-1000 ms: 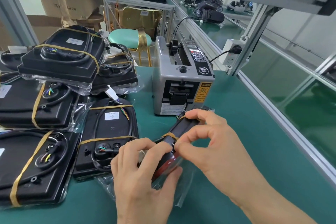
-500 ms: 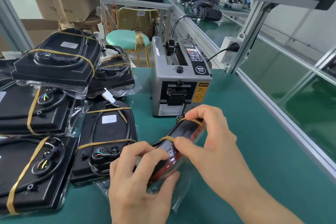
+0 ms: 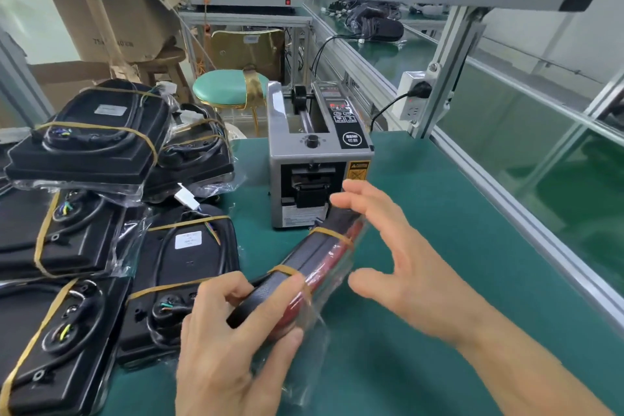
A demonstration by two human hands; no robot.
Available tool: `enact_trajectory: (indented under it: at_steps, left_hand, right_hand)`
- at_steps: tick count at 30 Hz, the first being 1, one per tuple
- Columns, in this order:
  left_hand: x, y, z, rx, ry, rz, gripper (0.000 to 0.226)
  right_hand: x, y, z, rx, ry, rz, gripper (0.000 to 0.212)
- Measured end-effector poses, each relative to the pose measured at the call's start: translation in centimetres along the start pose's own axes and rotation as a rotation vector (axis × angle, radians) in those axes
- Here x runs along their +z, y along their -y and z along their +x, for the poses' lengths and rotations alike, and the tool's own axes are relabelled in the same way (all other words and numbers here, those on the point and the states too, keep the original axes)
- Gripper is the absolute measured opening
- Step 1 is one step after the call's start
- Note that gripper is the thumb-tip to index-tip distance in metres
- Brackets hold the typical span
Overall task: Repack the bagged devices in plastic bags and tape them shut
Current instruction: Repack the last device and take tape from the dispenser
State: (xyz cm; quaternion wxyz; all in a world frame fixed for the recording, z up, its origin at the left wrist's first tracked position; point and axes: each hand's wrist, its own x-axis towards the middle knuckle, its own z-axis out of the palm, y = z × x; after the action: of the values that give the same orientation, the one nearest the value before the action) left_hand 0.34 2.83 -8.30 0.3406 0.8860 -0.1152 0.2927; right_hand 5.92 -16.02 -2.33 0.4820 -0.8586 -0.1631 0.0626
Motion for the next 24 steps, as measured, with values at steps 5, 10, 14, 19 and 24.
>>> enact_trajectory:
  at_steps: [5, 10, 14, 19, 24]
  left_hand:
    - [-2.3, 0.5, -0.7, 0.012, 0.044, -0.078, 0.047]
    - [-3.4, -1.7, 1.4, -0.023, 0.116, 0.143, 0.056]
    - [-0.8, -3.8, 3.8, 0.069, 0.267, 0.340, 0.067]
    - [-0.9, -3.7, 4.5, 0.062, 0.396, 0.343, 0.088]
    - [-2.3, -3.9, 4.3, 0.031, 0.368, 0.266, 0.056]
  right_hand:
    - [-1.6, -2.5, 1.5, 0.051, 0.215, 0.024, 0.063]
    - [0.4, -3.1, 1.4, -0.052, 0.098, 0.140, 0.056]
    - [0.5, -3.1, 0.8, -0.114, 0.127, 0.292, 0.055]
    - [-0.4, -3.5, 0.4, -0.280, -0.130, 0.232, 0.005]
    - [0.8, -3.5, -0.5, -0.744, -0.261, -0.232, 0.020]
